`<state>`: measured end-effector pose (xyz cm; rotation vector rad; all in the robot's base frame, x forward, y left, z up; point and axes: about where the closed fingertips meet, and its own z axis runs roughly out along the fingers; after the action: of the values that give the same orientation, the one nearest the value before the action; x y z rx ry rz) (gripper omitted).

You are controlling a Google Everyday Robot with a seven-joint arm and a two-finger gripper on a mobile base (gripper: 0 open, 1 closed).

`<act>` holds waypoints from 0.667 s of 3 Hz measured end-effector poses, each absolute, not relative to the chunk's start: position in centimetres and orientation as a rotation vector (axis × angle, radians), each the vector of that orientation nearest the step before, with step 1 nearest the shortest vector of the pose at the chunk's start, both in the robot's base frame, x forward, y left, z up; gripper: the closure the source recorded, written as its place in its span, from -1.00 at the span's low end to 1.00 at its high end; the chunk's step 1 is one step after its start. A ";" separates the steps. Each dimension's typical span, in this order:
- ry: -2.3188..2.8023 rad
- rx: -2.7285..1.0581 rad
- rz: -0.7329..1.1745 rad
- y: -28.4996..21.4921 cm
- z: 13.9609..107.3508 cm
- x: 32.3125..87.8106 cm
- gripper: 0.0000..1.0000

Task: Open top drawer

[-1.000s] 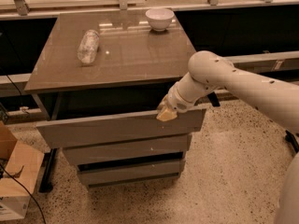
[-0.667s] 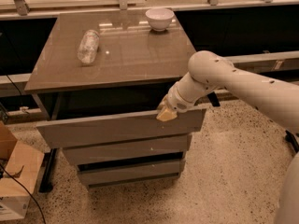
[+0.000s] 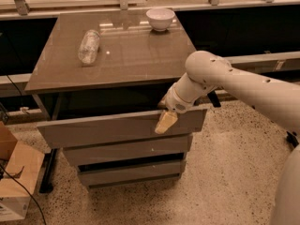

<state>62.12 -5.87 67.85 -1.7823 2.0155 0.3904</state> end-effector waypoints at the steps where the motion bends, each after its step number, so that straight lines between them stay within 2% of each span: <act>1: 2.043 -1.807 0.393 -6.1 67.3 61.6 -1.00; 2: 2.062 -1.831 0.402 -6.3 66.7 61.5 -0.67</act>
Offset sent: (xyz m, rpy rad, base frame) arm -0.0069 -0.0097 -0.0163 -0.0663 0.0731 0.0195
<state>61.47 -6.28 66.65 -1.8315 2.0615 0.4016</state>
